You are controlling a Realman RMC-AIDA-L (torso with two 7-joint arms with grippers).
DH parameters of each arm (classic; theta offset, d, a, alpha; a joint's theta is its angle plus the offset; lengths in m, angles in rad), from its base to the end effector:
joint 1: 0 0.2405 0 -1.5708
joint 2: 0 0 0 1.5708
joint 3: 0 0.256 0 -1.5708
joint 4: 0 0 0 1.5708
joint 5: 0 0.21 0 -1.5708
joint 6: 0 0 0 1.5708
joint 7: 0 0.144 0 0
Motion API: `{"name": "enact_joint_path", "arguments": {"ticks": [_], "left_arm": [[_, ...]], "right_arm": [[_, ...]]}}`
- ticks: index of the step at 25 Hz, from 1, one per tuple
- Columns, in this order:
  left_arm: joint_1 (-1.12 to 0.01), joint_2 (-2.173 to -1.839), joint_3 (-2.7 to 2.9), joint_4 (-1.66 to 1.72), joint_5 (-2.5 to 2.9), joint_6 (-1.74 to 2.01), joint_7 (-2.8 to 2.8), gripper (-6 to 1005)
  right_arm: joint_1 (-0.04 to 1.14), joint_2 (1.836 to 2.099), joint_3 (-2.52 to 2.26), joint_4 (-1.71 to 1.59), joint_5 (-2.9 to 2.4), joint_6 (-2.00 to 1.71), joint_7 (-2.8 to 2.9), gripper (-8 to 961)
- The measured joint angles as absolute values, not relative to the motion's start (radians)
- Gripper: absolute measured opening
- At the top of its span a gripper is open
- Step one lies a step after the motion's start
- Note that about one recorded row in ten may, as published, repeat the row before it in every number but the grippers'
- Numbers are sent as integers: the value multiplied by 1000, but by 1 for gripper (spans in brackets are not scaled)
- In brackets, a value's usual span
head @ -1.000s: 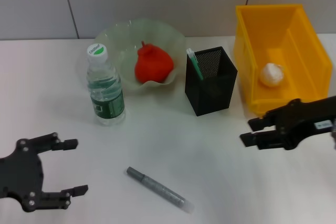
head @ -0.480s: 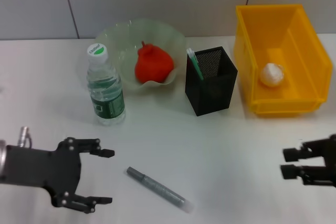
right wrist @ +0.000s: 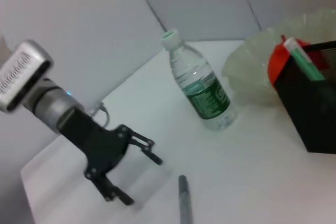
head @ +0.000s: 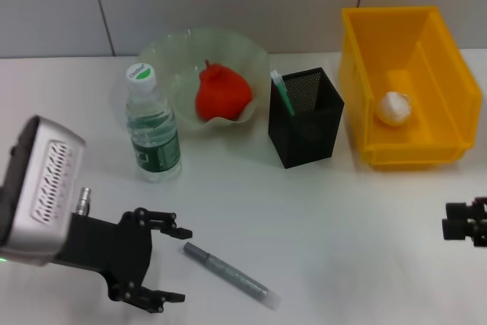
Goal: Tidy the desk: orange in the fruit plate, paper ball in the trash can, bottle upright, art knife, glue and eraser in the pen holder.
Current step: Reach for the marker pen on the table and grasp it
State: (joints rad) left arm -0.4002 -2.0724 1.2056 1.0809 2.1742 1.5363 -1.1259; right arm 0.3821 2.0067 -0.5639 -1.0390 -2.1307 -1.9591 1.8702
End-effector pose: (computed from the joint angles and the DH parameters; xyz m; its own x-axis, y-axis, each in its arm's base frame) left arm -0.2500 0.3051 -0.0156 0.9700 -0.2412 -0.0310 -0.2429 -0.9668 -0.0788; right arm 0.2867 0.2746 0.0938 0.6621 -0.6370 -0.3946 -0.6900 -0.7237 0.0106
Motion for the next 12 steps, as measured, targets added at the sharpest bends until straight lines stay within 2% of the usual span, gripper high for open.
{"name": "enact_joint_path", "arguments": {"ticks": [5, 12], "left_arm": [[-391, -2072, 1305, 1083, 2183, 1468, -1122, 841], [-438, -2073, 1323, 1083, 2268, 1463, -1141, 841]], "right_arm": [[471, 2002, -563, -1074, -2214, -1989, 1984, 451], [511, 2001, -564, -1014, -2259, -1953, 1981, 451]]}}
